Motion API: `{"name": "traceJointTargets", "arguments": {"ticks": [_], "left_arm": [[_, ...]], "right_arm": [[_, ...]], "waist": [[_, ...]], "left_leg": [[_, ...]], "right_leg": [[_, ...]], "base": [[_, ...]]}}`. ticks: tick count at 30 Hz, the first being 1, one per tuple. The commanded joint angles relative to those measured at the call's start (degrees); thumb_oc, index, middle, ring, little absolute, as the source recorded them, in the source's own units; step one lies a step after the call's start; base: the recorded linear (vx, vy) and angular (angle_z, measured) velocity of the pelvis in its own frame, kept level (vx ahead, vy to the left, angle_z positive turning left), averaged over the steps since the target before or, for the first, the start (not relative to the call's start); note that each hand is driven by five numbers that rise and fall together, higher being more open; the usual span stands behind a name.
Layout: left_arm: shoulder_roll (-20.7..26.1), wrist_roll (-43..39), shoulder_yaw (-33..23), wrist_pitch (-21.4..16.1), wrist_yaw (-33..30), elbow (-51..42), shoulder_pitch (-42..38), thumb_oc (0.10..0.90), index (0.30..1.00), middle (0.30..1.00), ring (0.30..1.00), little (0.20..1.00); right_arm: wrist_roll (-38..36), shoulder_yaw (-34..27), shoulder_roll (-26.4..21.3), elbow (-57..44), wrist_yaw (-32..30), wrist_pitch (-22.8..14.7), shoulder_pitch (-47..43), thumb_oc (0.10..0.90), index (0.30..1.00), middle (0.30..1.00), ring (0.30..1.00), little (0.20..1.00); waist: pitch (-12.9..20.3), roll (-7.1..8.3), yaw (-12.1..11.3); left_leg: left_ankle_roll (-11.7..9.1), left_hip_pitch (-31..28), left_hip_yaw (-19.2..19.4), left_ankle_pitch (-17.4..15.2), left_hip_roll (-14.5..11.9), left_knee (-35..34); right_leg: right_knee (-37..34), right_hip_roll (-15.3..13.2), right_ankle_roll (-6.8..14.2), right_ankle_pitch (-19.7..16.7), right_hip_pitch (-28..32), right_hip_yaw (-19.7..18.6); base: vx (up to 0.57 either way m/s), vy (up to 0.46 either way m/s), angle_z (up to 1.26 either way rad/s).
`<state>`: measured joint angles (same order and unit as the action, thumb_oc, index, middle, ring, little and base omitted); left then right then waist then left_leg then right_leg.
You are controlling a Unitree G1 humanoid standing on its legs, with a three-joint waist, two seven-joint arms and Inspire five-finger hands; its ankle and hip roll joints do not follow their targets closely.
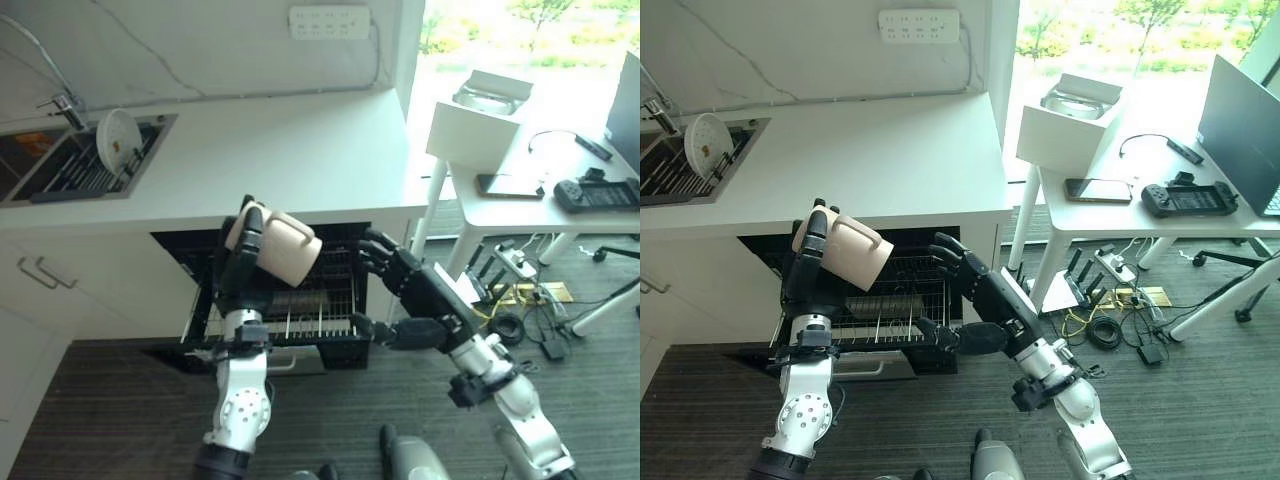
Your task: Place the dishes in the dishwasher.
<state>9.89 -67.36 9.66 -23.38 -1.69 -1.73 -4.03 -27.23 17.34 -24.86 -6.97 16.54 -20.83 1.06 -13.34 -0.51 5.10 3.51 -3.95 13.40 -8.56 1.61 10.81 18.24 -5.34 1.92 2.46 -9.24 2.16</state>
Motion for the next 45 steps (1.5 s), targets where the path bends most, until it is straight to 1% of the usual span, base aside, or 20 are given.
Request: {"name": "traceJointTargets", "arguments": {"ticks": [1,2,9,13,16,17,20,24,28,29,31,35,38,42,45], "left_arm": [[1.9,1.4,1.6,-2.8,5.9,-3.9,-3.6,0.400,0.300,0.300,0.300,0.300],[2.0,1.8,2.1,-2.8,5.9,-4.0,-3.5,0.400,0.300,0.300,0.300,0.300],[2.3,2.6,3.1,-2.7,5.5,-3.6,-3.3,0.400,0.300,0.300,0.300,0.300],[2.4,3.1,3.9,-2.6,6.3,-3.2,-3.1,0.400,0.300,0.300,0.300,0.300],[2.6,3.6,4.5,-2.2,6.5,-2.7,-3.3,0.400,0.300,0.300,0.300,0.300],[2.7,4.8,4.9,-2.2,6.4,-2.2,-3.5,0.400,0.300,0.300,0.300,0.300],[2.8,5.5,5.2,-2.3,6.5,-1.5,-3.9,0.400,0.300,0.300,0.300,0.300],[3.0,7.5,5.9,-2.4,7.3,-0.4,-4.6,0.400,0.300,0.300,0.300,0.300],[3.0,9.1,6.7,-2.8,7.9,0.7,-5.2,0.400,0.300,0.300,0.300,0.300],[3.0,9.1,6.7,-2.8,7.9,0.7,-5.2,0.400,0.300,0.300,0.300,0.300],[3.6,10.9,7.2,-2.6,8.3,1.3,-5.8,0.400,0.300,0.300,0.300,0.300],[3.8,14.0,8.0,-3.6,8.5,2.3,-6.6,0.400,0.300,0.300,0.300,0.300],[4.1,15.7,8.2,-4.5,8.7,2.9,-7.0,0.400,0.300,0.300,0.300,0.300],[4.8,18.3,8.6,-5.8,7.8,3.3,-7.8,0.400,0.300,0.300,0.300,0.300],[5.9,23.5,8.7,-7.8,6.4,3.7,-8.4,0.400,0.300,0.300,0.300,0.300]], "right_arm": [[-4.0,-0.5,3.9,-5.5,-3.2,-6.0,-5.7,0.800,0.900,0.900,0.900,0.900],[-4.3,-0.1,4.1,-5.6,-3.7,-6.2,-6.4,0.800,0.900,0.900,0.900,0.900],[-5.4,1.2,4.4,-6.3,-4.1,-5.5,-8.3,0.800,0.900,0.900,0.900,0.900],[-5.0,2.4,4.3,-6.2,-4.7,-3.9,-9.9,0.800,0.900,0.900,0.900,0.900],[-5.6,3.1,4.4,-5.4,-4.5,-2.4,-11.3,0.800,0.900,0.900,0.900,0.900],[-6.7,3.6,4.4,-5.0,-3.7,-0.7,-12.3,0.800,0.900,0.900,0.900,0.900],[-6.7,3.9,4.3,-5.0,-3.6,0.7,-13.3,0.800,0.900,0.900,0.900,0.900],[-7.8,5.0,4.7,-3.7,-3.3,3.4,-15.4,0.800,0.900,0.900,0.900,0.900],[-7.3,5.9,4.6,-3.0,-3.7,5.7,-16.9,0.800,0.900,0.900,0.900,0.900],[-7.3,5.9,4.6,-3.0,-3.7,5.7,-16.9,0.800,0.900,0.900,0.900,0.900],[-7.8,6.4,4.6,-1.7,-4.5,7.9,-19.0,0.800,0.900,0.900,0.900,0.900],[-7.3,7.0,4.7,-0.4,-5.5,10.1,-20.7,0.800,0.900,0.900,0.900,0.900],[-7.1,7.3,4.7,0.4,-5.9,10.9,-21.3,0.800,0.900,0.900,0.900,0.900],[-6.5,7.8,4.7,1.3,-6.8,13.1,-22.2,0.800,0.900,0.900,0.900,0.900],[-7.5,7.8,4.4,2.6,-7.2,15.4,-22.1,0.800,0.900,0.900,0.900,0.900]], "waist": [[4.1,1.31,-1.3],[4.1,1.26,-1.8],[4.2,1.33,-3.0],[4.3,1.29,-3.9],[4.5,1.36,-4.4],[4.5,1.44,-4.6],[4.6,1.57,-4.8],[4.8,1.64,-5.3],[4.8,1.82,-5.6],[4.8,1.82,-5.6],[4.8,1.99,-6.1],[4.8,2.08,-6.4],[4.7,2.10,-6.5],[4.6,2.19,-6.7],[4.5,2.29,-6.7]], "left_leg": [[-1.7,1.8,-3.1,-8.9,-3.1,6.4],[-1.7,1.8,-3.3,-8.9,-3.0,6.4],[-1.6,1.7,-4.1,-8.8,-2.7,6.4],[-1.6,1.6,-4.4,-8.7,-2.7,6.4],[-1.7,1.6,-4.6,-8.7,-2.7,6.4],[-1.7,1.6,-4.7,-8.6,-2.7,6.4],[-1.7,1.6,-4.8,-8.6,-2.6,6.4],[-1.7,1.5,-5.0,-8.5,-2.5,6.4],[-1.7,1.5,-5.1,-8.4,-2.5,6.4],[-1.7,1.5,-5.1,-8.4,-2.5,6.4],[-1.7,1.5,-5.4,-8.3,-2.4,6.4],[-1.7,1.4,-5.6,-8.3,-2.3,6.4],[-1.8,1.3,-5.7,-8.2,-2.3,6.4],[-1.7,1.2,-5.8,-8.2,-2.3,6.4],[-1.7,1.2,-5.8,-8.1,-2.2,6.4]], "right_leg": [[-1.0,-4.9,6.5,6.4,4.9,2.7],[-1.0,-5.0,6.4,6.4,5.1,2.9],[-1.0,-5.2,6.4,6.5,5.7,3.3],[-1.0,-5.5,6.4,6.6,5.9,3.6],[-1.0,-5.6,6.4,6.5,6.0,3.8],[-1.0,-5.7,6.4,6.5,6.1,3.9],[-1.0,-5.7,6.4,6.5,6.1,4.0],[-1.0,-5.8,6.4,6.4,6.3,4.2],[-1.0,-6.0,6.4,6.3,6.3,4.4],[-1.0,-6.0,6.4,6.3,6.3,4.4],[-1.0,-6.1,6.4,6.3,6.6,4.6],[-1.0,-6.2,6.4,6.3,6.7,4.7],[-1.0,-6.2,6.4,6.2,6.8,4.8],[-1.0,-6.3,6.4,6.2,7.0,4.9],[-1.0,-6.3,6.5,6.2,7.1,5.0]], "base": [[0.00,-0.010,0.15],[0.01,-0.010,0.18],[0.01,-0.010,0.07],[0.02,-0.004,0.12],[0.01,-0.003,0.05],[0.00,0.000,0.00],[0.01,-0.006,0.04],[0.00,0.000,0.00],[0.00,0.000,0.00],[0.00,0.000,0.00],[0.00,0.000,0.00],[0.01,-0.004,0.04],[0.01,0.001,0.02],[0.00,0.001,0.01],[0.01,0.007,0.06]]}}
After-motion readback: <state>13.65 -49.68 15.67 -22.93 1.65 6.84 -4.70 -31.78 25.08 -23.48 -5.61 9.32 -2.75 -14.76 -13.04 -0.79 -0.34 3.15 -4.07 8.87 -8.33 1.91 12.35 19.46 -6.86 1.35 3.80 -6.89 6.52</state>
